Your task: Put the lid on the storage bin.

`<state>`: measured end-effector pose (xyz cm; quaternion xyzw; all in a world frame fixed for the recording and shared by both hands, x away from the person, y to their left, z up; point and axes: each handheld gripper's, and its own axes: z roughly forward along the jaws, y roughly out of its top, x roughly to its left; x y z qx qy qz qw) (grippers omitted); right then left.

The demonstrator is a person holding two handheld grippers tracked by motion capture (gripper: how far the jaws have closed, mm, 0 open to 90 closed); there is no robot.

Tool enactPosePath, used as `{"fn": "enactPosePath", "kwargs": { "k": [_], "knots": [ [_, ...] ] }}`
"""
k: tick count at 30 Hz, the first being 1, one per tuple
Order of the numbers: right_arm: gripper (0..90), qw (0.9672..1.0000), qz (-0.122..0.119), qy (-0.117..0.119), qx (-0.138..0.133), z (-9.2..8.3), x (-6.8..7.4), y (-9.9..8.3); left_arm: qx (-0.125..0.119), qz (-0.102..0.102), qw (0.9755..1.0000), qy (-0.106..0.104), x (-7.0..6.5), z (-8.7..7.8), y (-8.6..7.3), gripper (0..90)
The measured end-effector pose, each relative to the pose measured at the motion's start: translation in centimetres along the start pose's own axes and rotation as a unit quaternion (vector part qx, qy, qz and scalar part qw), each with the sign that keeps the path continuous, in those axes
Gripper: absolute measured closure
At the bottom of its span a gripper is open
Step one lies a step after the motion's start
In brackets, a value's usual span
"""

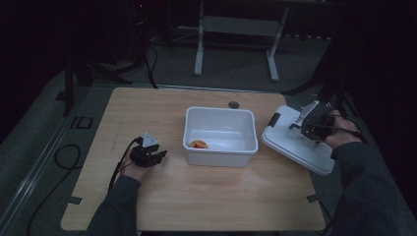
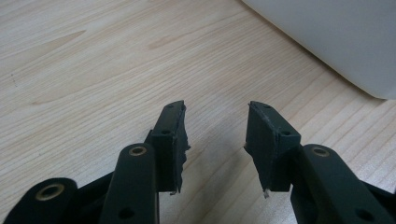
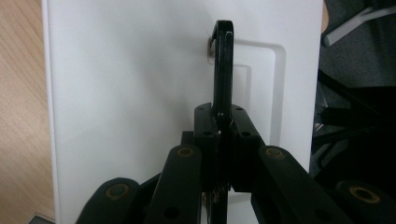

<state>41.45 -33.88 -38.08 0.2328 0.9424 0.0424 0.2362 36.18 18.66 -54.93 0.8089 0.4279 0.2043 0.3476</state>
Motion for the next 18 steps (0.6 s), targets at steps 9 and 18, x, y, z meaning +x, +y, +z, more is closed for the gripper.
{"fn": "enactPosePath", "kwargs": {
  "k": [9,18],
  "knots": [
    [84.2,0.9999,-0.008,-0.009,-0.009,-1.3,-0.3,0.1,0.000,0.000,1.0000,-0.001,0.0,0.0,0.0,57.3],
    [84.2,0.9994,-0.022,-0.022,-0.018,-2.7,-0.3,0.4,0.000,0.000,1.0000,-0.001,0.0,0.1,0.0,57.3]
  ]
}}
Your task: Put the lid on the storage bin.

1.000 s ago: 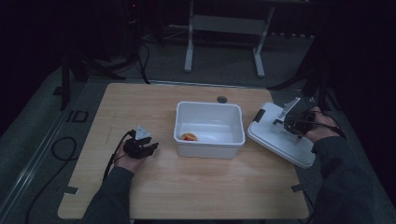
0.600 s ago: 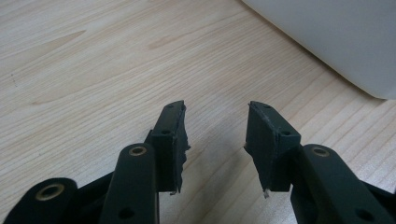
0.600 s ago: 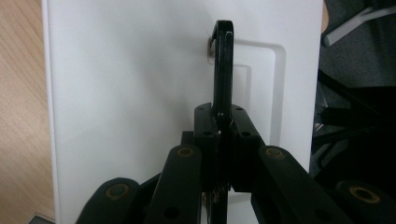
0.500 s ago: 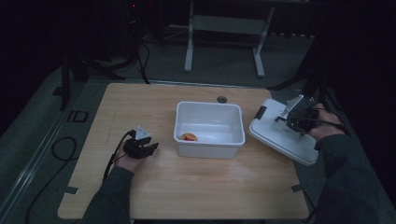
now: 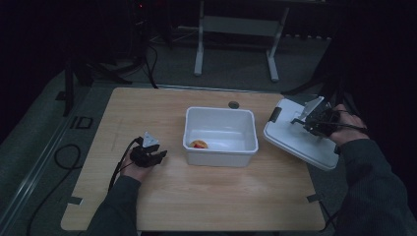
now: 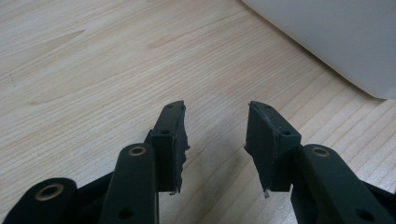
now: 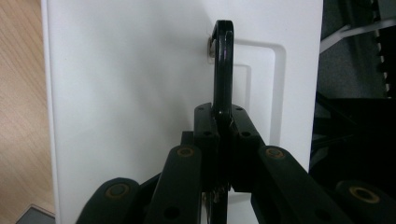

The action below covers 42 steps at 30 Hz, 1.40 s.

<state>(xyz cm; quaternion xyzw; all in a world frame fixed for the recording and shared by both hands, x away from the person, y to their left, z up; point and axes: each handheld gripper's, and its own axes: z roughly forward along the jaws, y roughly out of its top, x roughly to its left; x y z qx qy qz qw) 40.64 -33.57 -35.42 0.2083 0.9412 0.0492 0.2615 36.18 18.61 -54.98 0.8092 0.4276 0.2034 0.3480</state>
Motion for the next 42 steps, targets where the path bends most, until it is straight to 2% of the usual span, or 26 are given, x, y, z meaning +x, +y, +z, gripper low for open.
{"fn": "enactPosePath", "kwargs": {
  "k": [11,25,29,34,42],
  "knots": [
    [84.2,0.9998,-0.017,-0.003,-0.011,-1.0,0.2,1.0,0.003,-0.001,1.0000,-0.002,0.0,0.1,0.0,57.3],
    [84.2,0.9987,-0.043,0.001,-0.027,-1.2,0.8,3.2,0.003,-0.001,1.0000,-0.003,0.1,0.0,0.0,57.3],
    [84.2,0.9981,-0.049,0.001,-0.039,-1.3,1.0,4.0,0.002,-0.001,1.0000,-0.003,0.1,0.1,-0.1,57.3],
    [84.2,0.9973,-0.063,0.002,-0.038,-1.3,1.4,4.9,0.003,-0.001,1.0000,-0.003,0.1,0.1,-0.1,57.3],
    [84.2,0.9957,-0.076,0.006,-0.052,-1.5,1.8,6.2,0.003,-0.001,1.0000,-0.004,0.1,0.1,-0.1,57.3]
  ]
}}
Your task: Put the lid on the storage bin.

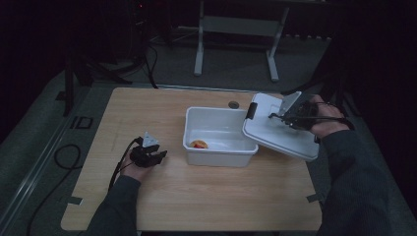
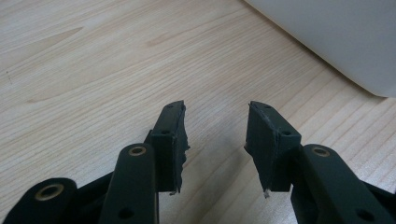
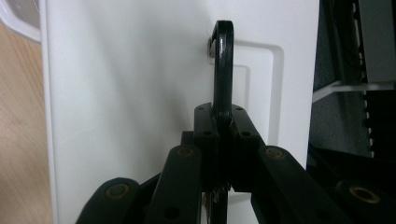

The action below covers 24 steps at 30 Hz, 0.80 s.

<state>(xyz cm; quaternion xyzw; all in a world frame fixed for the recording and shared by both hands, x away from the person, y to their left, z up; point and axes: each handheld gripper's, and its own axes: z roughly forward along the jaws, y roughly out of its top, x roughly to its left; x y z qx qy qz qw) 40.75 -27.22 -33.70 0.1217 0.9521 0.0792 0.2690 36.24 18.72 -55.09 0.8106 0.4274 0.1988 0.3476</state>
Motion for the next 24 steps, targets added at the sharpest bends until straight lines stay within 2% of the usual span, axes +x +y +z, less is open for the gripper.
{"fn": "enactPosePath", "kwargs": {
  "k": [12,24],
  "knots": [
    [84.2,0.9995,-0.030,0.005,-0.003,0.2,0.6,2.2,0.001,0.000,1.0000,0.000,0.0,0.1,0.0,57.3],
    [84.2,0.9988,-0.045,0.010,-0.015,0.6,0.9,4.1,0.001,0.000,1.0000,-0.002,0.0,0.1,0.0,57.3]
  ]
}}
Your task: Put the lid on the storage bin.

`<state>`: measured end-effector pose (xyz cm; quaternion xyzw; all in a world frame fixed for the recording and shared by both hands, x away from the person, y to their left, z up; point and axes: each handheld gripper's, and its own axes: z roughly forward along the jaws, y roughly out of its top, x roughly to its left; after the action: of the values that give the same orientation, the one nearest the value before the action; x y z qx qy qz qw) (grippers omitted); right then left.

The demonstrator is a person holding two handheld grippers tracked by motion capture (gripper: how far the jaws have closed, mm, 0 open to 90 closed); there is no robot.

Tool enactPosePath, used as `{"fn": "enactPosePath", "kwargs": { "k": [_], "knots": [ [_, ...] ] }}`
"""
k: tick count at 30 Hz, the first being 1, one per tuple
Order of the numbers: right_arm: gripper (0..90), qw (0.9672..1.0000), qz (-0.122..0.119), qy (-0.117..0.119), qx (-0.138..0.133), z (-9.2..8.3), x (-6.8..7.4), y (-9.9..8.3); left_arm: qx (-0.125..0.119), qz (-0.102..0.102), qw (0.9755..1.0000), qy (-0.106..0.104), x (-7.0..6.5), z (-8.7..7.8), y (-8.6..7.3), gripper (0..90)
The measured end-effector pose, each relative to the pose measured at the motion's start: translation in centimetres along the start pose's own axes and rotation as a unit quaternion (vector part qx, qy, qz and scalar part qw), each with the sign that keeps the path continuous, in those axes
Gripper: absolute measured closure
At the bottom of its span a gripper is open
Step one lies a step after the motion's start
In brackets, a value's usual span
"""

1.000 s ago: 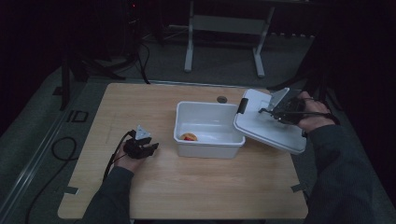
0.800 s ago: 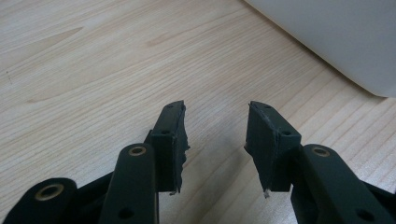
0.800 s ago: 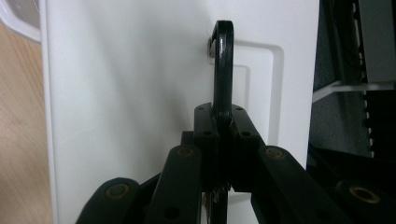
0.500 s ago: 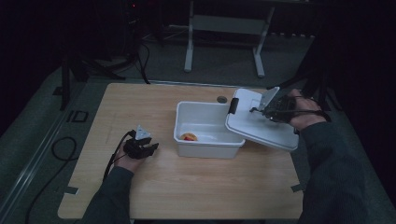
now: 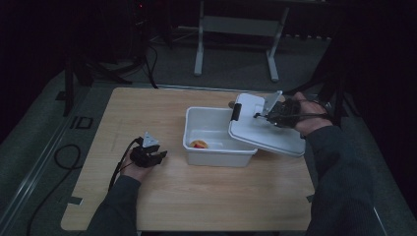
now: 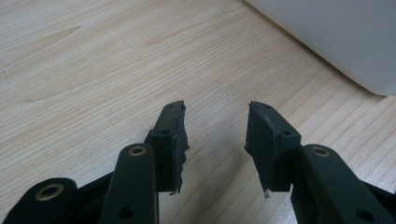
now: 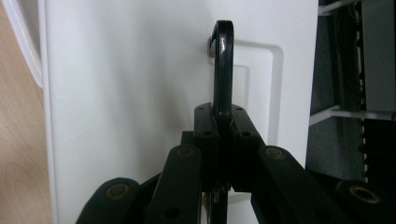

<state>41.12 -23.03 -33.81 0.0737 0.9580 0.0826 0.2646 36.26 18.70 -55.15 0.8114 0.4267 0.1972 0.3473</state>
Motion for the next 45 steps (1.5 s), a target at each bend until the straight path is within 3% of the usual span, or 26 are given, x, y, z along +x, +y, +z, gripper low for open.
{"fn": "enactPosePath", "kwargs": {
  "k": [13,45],
  "knots": [
    [84.2,0.9998,-0.016,0.013,-0.003,0.6,0.3,1.6,0.000,0.000,1.0000,0.000,-0.1,0.0,0.0,57.3],
    [84.2,0.9979,-0.056,0.018,-0.028,1.0,0.8,5.5,0.001,0.001,1.0000,-0.001,-0.1,0.1,0.0,57.3]
  ]
}}
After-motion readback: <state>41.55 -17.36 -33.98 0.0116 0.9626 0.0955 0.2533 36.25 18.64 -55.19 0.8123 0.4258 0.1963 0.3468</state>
